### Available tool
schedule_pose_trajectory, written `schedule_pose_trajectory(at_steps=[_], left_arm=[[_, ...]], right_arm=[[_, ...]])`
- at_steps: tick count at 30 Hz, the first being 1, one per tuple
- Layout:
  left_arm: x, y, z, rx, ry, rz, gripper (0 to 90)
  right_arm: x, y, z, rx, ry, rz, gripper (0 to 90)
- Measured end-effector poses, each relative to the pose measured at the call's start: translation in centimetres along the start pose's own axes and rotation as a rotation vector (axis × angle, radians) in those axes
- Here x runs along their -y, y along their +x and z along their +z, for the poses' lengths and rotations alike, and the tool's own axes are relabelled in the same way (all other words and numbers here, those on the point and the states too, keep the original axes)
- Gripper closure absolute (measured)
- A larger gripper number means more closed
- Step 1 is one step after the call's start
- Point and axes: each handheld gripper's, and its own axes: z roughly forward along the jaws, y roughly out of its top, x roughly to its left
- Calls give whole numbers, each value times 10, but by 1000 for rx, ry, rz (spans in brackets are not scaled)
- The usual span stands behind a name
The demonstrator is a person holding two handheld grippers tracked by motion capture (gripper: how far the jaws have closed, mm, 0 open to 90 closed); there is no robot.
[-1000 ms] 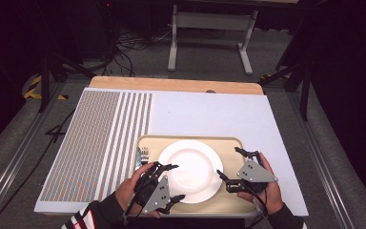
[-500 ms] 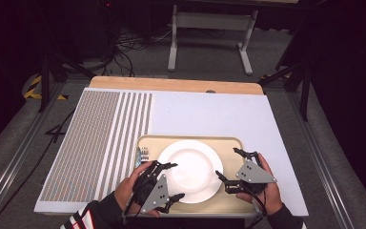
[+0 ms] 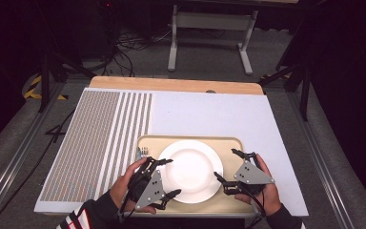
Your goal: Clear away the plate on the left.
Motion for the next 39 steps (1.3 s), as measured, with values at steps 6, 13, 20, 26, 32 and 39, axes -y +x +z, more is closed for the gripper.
schedule_pose_trajectory(at_steps=[6,13,20,26,32,39], left_arm=[[1,4,-3,-10,-2,-9,147],[3,11,-8,-29,-8,-18,145],[5,17,-15,-46,-15,-34,145],[8,22,-19,-59,-23,-47,145],[10,25,-25,-66,-28,-63,145],[14,29,-30,-79,-27,-91,158]], right_arm=[[0,1,0,-1,1,-5,111],[-1,1,-1,2,-1,-4,111],[-1,1,-2,6,-2,-4,111],[-1,0,-2,10,-1,-5,111],[0,1,-4,10,-2,0,111],[1,3,-11,21,-5,-1,111]])
